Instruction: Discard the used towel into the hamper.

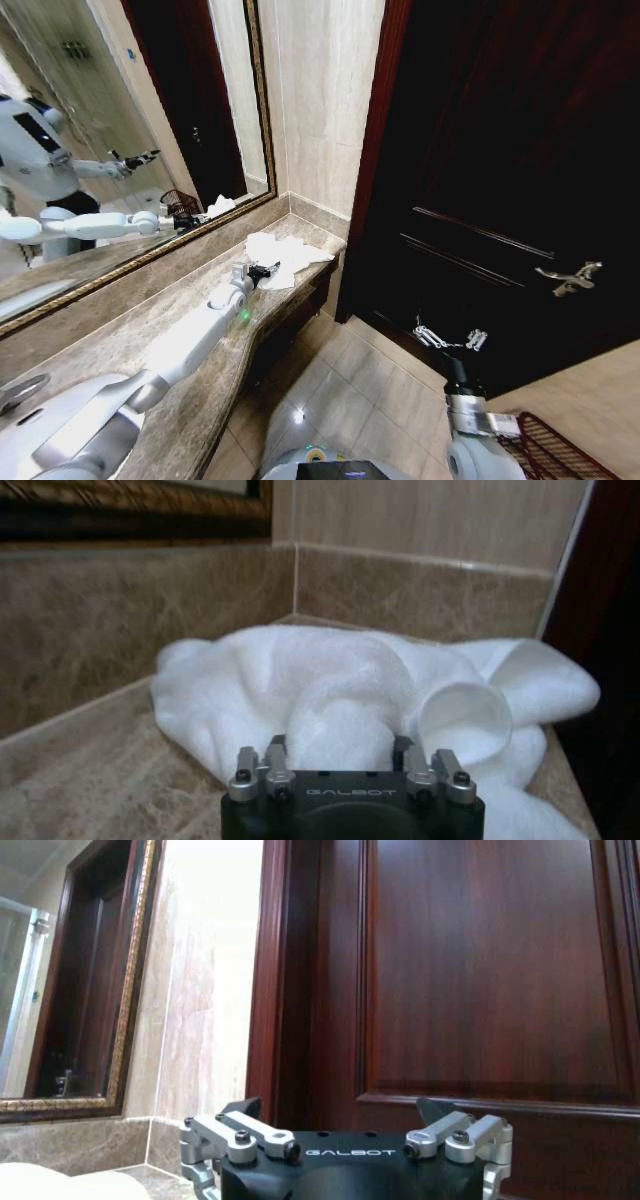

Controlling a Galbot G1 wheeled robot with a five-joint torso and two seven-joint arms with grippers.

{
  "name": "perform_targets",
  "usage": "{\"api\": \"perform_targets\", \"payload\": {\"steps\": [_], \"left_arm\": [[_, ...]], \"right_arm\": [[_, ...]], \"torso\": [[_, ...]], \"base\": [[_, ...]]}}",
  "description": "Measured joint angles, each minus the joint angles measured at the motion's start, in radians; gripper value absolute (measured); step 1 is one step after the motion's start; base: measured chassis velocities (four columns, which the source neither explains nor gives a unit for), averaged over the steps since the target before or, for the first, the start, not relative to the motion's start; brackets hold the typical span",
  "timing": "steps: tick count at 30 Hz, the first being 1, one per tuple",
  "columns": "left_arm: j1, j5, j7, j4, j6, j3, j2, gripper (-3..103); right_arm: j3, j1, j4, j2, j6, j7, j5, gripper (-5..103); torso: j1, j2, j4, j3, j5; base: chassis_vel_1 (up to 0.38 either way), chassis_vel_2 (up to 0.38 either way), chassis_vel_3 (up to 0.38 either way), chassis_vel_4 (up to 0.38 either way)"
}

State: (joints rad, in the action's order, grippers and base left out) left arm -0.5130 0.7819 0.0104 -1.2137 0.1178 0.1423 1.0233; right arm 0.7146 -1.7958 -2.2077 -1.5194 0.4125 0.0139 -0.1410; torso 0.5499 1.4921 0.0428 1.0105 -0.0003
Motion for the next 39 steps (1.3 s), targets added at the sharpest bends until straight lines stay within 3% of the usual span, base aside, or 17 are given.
{"api": "perform_targets", "payload": {"steps": [3, 11, 18, 25, 32, 39], "left_arm": [[-0.025, 0.006, -0.004, -0.046, -0.011, -0.03, -0.019, 45], [-0.083, 0.014, -0.013, -0.115, -0.03, -0.082, -0.036, 26], [-0.204, 0.038, -0.037, -0.341, -0.012, -0.171, -0.057, 10], [-0.329, 0.03, -0.053, -0.568, 0.0, -0.285, -0.076, 10], [-0.485, -0.023, -0.034, -0.804, -0.075, -0.426, -0.124, 10], [-0.707, -0.081, -0.038, -0.992, -0.102, -0.521, -0.072, 10]], "right_arm": [[-0.006, 0.0, -0.006, -0.001, 0.0, 0.0, 0.0, 100], [-0.012, 0.003, -0.014, -0.006, -0.003, -0.042, 0.0, 100], [-0.015, 0.002, -0.018, -0.006, -0.005, -0.026, -0.021, 100], [-0.02, 0.009, -0.016, -0.009, -0.008, -0.028, -0.029, 100], [-0.008, 0.024, -0.016, -0.005, -0.027, -0.084, -0.002, 100], [-0.009, 0.046, -0.005, -0.004, 0.007, -0.097, 0.004, 100]], "torso": [[0.0, 0.0, 0.0, 0.0, 0.0001], [0.0, 0.0, 0.0, 0.0, 0.0], [0.0, 0.0, -0.0001, 0.0, 0.0002], [0.0, 0.0, -0.0001, 0.0, 0.0003], [0.0, 0.0, 0.0, 0.0, 0.0003], [0.0, 0.0, 0.0, 0.0, 0.0003]], "base": [[0.0, 0.0, 0.0, 0.0], [0.0, 0.0, 0.0, 0.0], [0.0, 0.0, 0.0, 0.0], [0.0, 0.0, 0.0, 0.0], [0.0, 0.0, 0.0, 0.0], [0.0, 0.0, 0.0, 0.0]]}}
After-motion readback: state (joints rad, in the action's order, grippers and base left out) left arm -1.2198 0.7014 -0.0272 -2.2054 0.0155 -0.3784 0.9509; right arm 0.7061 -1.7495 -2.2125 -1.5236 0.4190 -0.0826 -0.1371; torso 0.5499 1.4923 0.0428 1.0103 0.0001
